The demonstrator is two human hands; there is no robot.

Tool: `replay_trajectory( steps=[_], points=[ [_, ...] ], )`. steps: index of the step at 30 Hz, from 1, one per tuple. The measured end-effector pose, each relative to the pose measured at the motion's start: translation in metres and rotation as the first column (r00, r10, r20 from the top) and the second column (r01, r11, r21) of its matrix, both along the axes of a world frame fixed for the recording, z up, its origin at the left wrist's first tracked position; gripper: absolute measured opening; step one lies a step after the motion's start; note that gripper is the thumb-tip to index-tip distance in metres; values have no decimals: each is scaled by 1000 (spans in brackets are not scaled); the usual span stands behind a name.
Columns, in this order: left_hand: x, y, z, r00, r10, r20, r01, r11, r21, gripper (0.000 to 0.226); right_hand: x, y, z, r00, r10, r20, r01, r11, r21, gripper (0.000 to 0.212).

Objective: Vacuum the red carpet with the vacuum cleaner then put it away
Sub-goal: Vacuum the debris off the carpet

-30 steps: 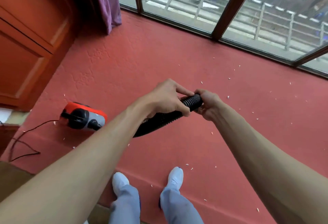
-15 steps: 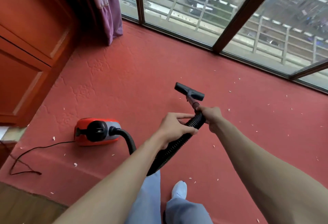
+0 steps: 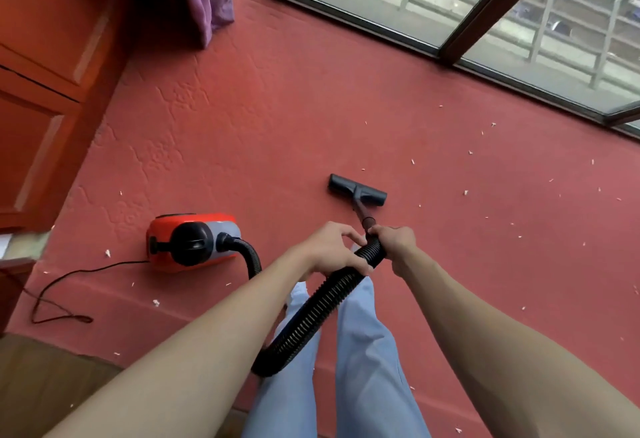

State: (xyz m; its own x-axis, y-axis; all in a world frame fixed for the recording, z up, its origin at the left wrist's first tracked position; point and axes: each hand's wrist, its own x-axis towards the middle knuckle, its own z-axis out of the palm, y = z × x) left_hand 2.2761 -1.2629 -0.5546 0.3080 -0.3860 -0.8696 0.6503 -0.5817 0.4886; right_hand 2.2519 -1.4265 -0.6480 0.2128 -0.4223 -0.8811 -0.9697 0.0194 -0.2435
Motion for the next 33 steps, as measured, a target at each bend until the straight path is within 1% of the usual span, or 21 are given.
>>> replay_trajectory(
  steps=[3, 5, 7, 10, 14, 16, 17, 19, 21, 25, 29, 30, 33],
  points=[
    [9, -4, -5, 1000, -20, -10, 20, 1000, 17, 56, 5, -3, -10, 999, 38, -5, -37, 999, 10, 34],
    [13, -10, -10, 1000, 0, -21, 1, 1000, 29, 56, 14, -8, -17, 998, 64, 1, -64, 998, 6, 40],
    [17, -20, -18, 998, 50, -29, -49, 998, 38, 55, 28, -15, -23, 995, 100, 19, -100, 995, -9, 43],
    [25, -36, -30, 991, 130, 33, -132, 989, 66, 59, 58, -26, -25, 985, 163, 65, -159, 986, -56, 45],
    [41, -55, -37, 954, 293, 61, -295, 955, 37, 54, 101, -41, -24, 959, 247, 140, -234, 967, -102, 50],
    [54, -58, -35, 948, 314, 39, -315, 949, 8, 53, 115, -46, -20, 945, 292, 144, -275, 953, -128, 48],
    [60, -57, -33, 953, 303, 19, -302, 953, -11, 52, 119, -49, -17, 936, 324, 136, -306, 942, -139, 44],
    [71, -52, -26, 968, 249, -25, -250, 966, -59, 50, 124, -53, -7, 907, 412, 89, -396, 905, -154, 29],
    [79, -44, -19, 980, 193, -54, -197, 976, -95, 48, 124, -56, 1, 880, 472, 56, -462, 877, -133, 22],
    [93, -31, -14, 987, 137, -87, -145, 984, -105, 48, 122, -54, 2, 899, 433, 64, -430, 901, -50, 20],
    [109, -38, -18, 985, 159, -64, -164, 982, -90, 48, 143, -55, -6, 918, 384, 101, -376, 923, -82, 16],
    [112, -42, -20, 984, 173, -41, -176, 981, -78, 48, 150, -57, -9, 921, 372, 115, -364, 927, -85, 19],
    [118, -62, -33, 971, 232, 51, -231, 973, -11, 47, 169, -64, -25, 920, 367, 140, -356, 929, -98, 42]
  ],
)
